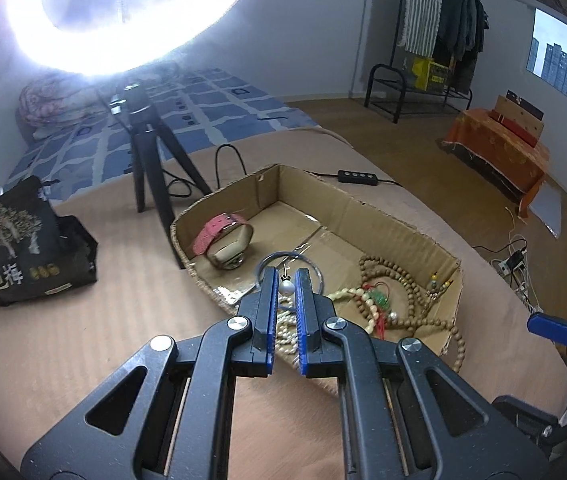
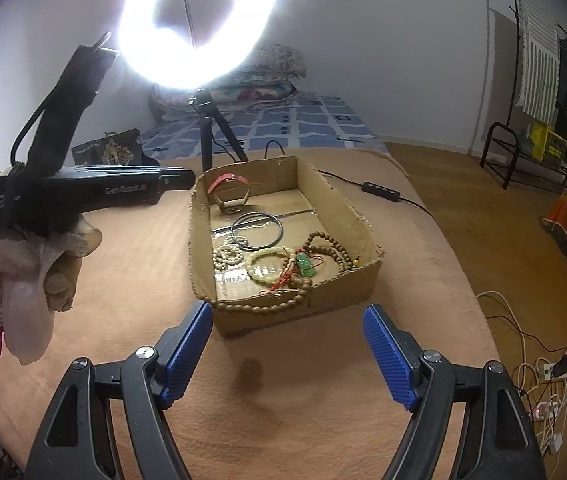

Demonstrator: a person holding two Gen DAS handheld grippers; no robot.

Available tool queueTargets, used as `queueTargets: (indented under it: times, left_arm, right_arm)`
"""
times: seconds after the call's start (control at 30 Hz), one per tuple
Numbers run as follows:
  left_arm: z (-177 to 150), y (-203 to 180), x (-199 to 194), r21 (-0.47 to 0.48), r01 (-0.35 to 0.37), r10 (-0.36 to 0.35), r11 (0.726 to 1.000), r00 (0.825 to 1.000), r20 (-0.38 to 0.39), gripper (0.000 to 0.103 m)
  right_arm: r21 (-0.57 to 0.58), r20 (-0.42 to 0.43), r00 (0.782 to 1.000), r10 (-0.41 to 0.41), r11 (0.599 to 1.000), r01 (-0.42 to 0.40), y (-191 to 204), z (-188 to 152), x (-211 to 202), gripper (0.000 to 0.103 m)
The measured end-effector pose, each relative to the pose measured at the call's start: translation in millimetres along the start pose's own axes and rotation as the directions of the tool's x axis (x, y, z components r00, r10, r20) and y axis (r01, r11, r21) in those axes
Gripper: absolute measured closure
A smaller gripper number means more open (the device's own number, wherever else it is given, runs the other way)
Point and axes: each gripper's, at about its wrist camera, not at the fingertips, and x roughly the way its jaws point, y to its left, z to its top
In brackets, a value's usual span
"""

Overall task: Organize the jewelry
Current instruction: 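Carry the pearl earring into the box and open the left tool, then withdraw both open tools from the box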

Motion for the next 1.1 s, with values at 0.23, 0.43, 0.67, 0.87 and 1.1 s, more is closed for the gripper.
queueTargets:
  times: [0.23, 0.43, 0.67, 0.87, 1.1]
  left_arm:
    - [7.9, -8.7, 15.2, -0.013, 0.019, -0.019, 1.000, 1.000, -0.019, 0.097]
    - [9.6, -15.1, 23.3, -0.012, 0.024, -0.025, 1.000, 0.999, -0.028, 0.097]
    - [9.8, -18.6, 26.0, -0.005, 0.028, -0.028, 1.000, 0.999, -0.031, 0.097]
    - [12.0, -22.0, 25.2, 0.004, 0.018, -0.018, 1.000, 1.000, -0.020, 0.097]
    - [12.7, -19.6, 17.6, -0.019, -0.007, 0.008, 1.000, 1.000, 0.027, 0.035]
  right_arm:
    - [0.013, -0.001, 1.000, 0.000, 1.000, 0.000, -6.8, 0.1, 3.9, 0.023]
    - [0.017, -0.006, 1.000, -0.003, 1.000, 0.003, -12.2, -1.3, 6.1, 0.023]
    - [0.026, -0.015, 1.000, 0.001, 1.000, 0.000, -14.1, -3.4, 10.0, 0.023]
    - [0.027, -0.017, 1.000, 0.000, 1.000, 0.001, -13.2, -3.9, 10.2, 0.023]
    - [0.031, -0.018, 1.000, 0.001, 1.000, -0.001, -13.4, -4.7, 9.8, 0.021]
